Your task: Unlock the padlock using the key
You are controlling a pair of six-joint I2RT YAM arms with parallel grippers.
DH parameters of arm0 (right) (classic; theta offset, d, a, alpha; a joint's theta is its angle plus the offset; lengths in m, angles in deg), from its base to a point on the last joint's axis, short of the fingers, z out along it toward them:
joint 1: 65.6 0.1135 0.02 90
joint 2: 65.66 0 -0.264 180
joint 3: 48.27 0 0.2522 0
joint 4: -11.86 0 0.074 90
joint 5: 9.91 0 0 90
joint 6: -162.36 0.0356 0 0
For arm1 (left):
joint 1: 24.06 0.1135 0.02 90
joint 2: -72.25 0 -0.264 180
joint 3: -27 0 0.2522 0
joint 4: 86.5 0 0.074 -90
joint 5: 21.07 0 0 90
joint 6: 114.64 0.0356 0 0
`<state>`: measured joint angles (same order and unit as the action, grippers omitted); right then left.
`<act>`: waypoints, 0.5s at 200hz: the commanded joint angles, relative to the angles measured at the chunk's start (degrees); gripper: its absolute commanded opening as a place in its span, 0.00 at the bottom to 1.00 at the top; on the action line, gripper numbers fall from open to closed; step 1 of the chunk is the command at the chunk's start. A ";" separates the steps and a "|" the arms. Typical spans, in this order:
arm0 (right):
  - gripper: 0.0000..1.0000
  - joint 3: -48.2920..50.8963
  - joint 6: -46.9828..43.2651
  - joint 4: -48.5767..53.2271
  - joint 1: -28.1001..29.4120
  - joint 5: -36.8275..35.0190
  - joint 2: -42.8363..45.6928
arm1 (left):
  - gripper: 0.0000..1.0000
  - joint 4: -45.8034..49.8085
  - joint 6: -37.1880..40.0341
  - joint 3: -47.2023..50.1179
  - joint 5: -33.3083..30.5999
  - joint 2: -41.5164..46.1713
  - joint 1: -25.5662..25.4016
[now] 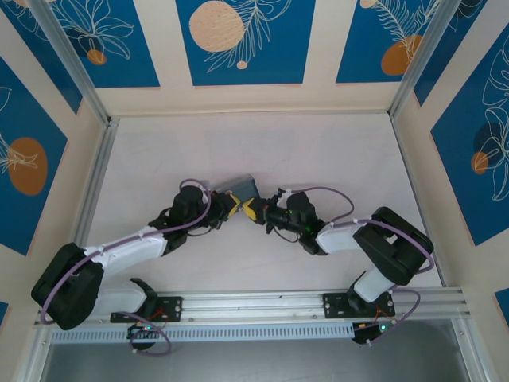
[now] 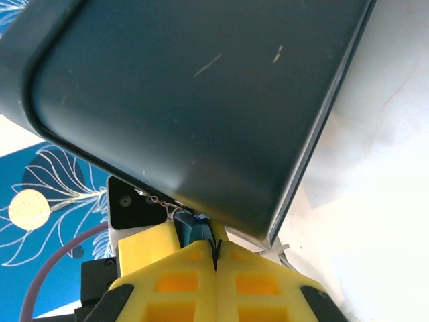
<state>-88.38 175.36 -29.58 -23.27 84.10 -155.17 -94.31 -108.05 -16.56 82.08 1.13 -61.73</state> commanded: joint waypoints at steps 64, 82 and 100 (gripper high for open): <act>0.72 4.84 -14.15 17.11 -7.19 7.43 12.90 | 0.00 -0.23 9.38 2.74 -2.69 -1.75 -1.45; 0.76 3.39 -21.69 31.66 -7.68 7.56 20.34 | 0.00 -0.38 9.96 2.25 -2.02 -2.71 -1.22; 0.76 -0.98 -32.78 47.89 -7.76 5.27 26.44 | 0.00 0.34 10.77 1.19 -0.92 -3.68 -1.00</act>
<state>-84.58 158.75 -5.88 -30.74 90.00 -135.65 -93.21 -100.12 -13.59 80.68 -1.44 -63.17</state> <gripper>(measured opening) 0.758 0.084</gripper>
